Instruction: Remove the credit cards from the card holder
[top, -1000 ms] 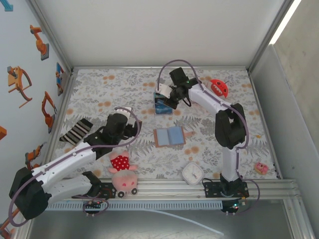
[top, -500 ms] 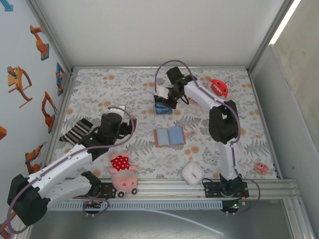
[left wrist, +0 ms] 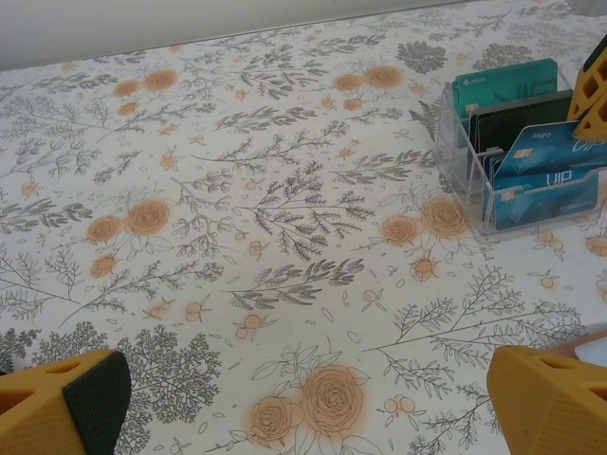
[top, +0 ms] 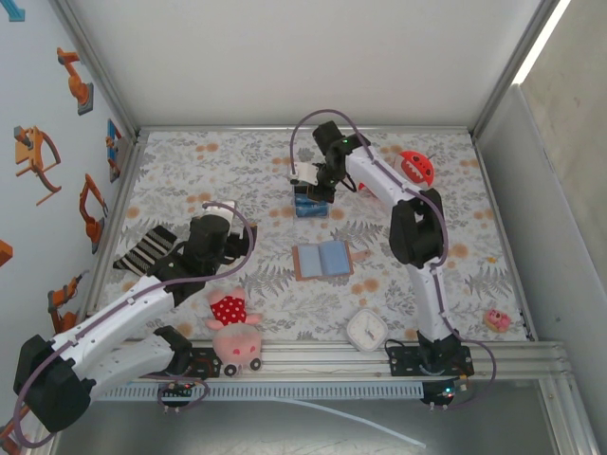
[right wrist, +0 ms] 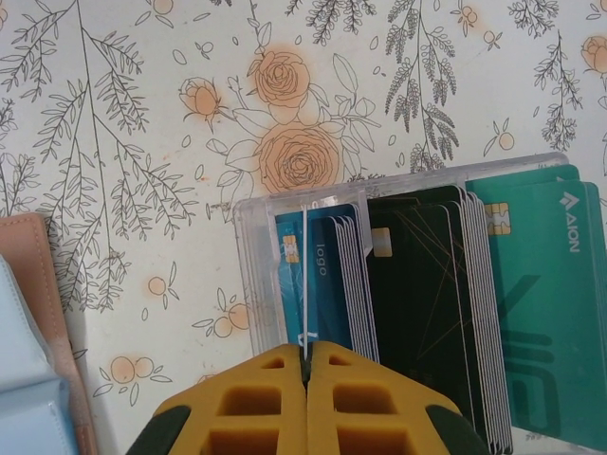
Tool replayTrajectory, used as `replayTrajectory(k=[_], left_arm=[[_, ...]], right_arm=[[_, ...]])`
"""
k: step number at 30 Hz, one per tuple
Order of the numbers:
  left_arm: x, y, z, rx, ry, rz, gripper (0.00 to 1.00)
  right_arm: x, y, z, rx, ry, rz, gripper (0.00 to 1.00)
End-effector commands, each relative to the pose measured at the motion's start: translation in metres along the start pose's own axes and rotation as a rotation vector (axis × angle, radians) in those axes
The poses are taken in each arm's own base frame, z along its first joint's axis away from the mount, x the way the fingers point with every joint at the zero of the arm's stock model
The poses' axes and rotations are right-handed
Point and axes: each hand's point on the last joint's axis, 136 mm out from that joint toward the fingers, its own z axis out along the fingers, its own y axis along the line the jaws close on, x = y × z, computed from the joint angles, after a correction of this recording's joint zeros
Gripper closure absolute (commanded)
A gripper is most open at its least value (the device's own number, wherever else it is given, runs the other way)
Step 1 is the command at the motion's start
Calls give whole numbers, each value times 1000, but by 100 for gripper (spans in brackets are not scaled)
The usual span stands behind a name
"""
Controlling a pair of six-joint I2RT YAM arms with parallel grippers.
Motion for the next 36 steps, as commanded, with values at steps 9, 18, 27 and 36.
replayTrajectory(k=[9, 18, 27, 36], left_arm=[[7, 1, 2, 0, 25, -1, 3], [6, 1, 4, 2, 32, 6, 3], [3, -1, 6, 8, 34, 9, 3], [3, 28, 5, -79, 14, 13, 3]], right_arm=[[10, -3, -3, -45, 51, -11, 100], [18, 4, 15, -97, 50, 12, 100], [15, -6, 9, -61, 61, 68, 72], [-5, -6, -44, 53, -53, 234, 65]])
